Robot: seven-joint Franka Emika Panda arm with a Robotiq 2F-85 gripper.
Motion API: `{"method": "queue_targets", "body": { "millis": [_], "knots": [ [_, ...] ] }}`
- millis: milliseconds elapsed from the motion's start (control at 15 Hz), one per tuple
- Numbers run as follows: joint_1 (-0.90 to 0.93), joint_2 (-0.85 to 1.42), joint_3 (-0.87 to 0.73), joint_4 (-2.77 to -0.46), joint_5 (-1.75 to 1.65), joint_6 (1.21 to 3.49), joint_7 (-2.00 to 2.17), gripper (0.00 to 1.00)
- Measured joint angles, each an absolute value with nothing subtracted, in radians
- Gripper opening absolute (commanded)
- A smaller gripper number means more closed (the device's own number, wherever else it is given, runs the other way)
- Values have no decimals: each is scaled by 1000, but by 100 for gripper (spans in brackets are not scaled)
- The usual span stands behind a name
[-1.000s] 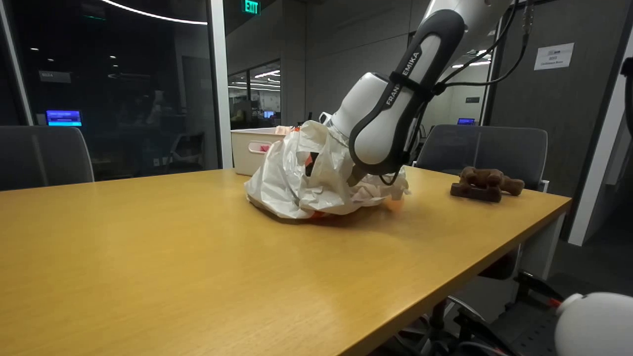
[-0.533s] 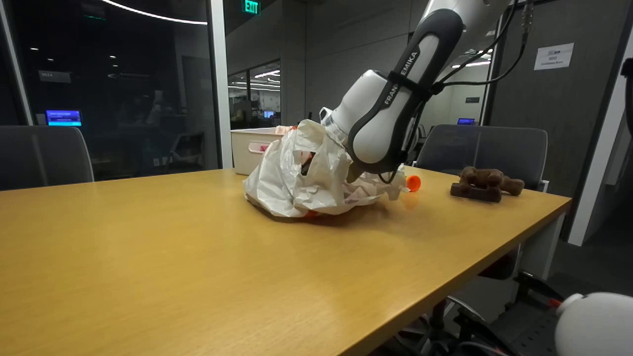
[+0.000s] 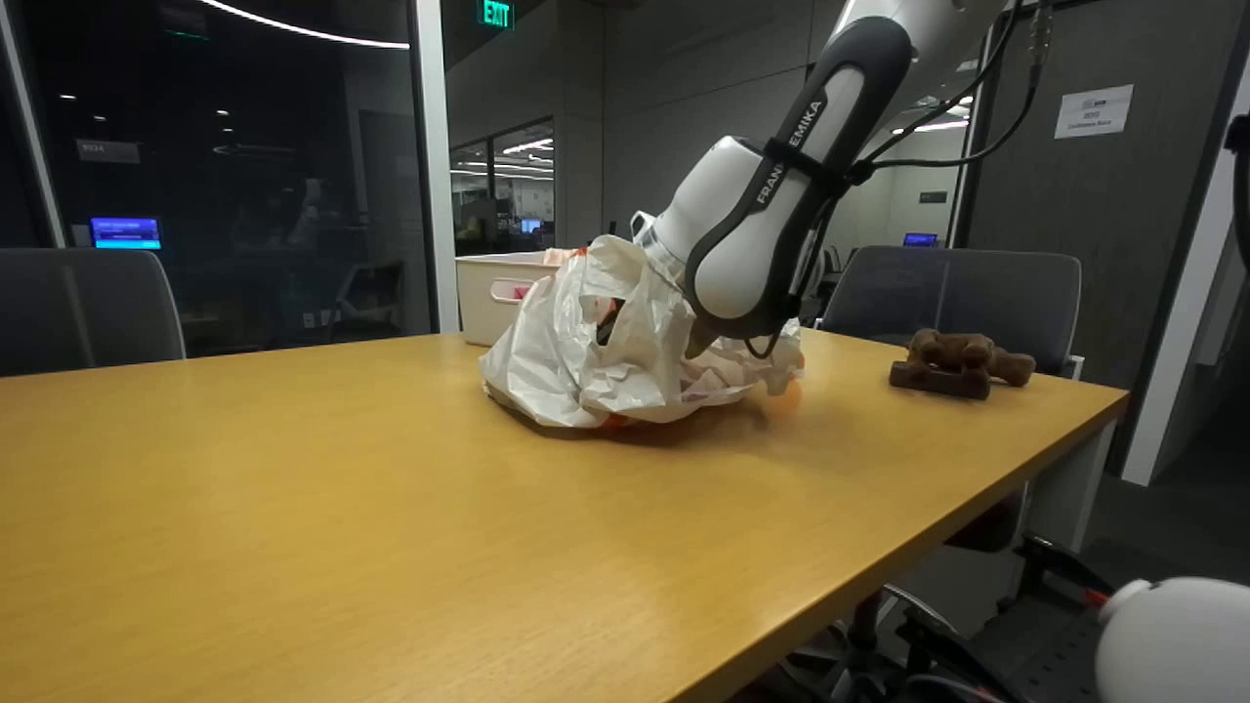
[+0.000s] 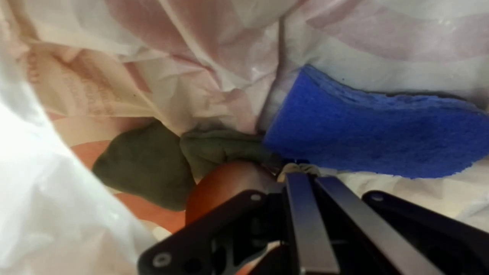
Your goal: Remove the items from the plastic bag and place them on the table.
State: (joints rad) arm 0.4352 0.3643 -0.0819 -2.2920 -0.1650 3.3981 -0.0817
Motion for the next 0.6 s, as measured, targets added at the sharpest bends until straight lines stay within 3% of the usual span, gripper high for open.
{"method": "queue_targets", "body": {
  "millis": [133, 600],
  "knots": [
    [433, 364, -74, -2286, -166, 3389, -81, 35],
    [446, 363, -82, -2270, -158, 3364, -81, 89]
  ]
}}
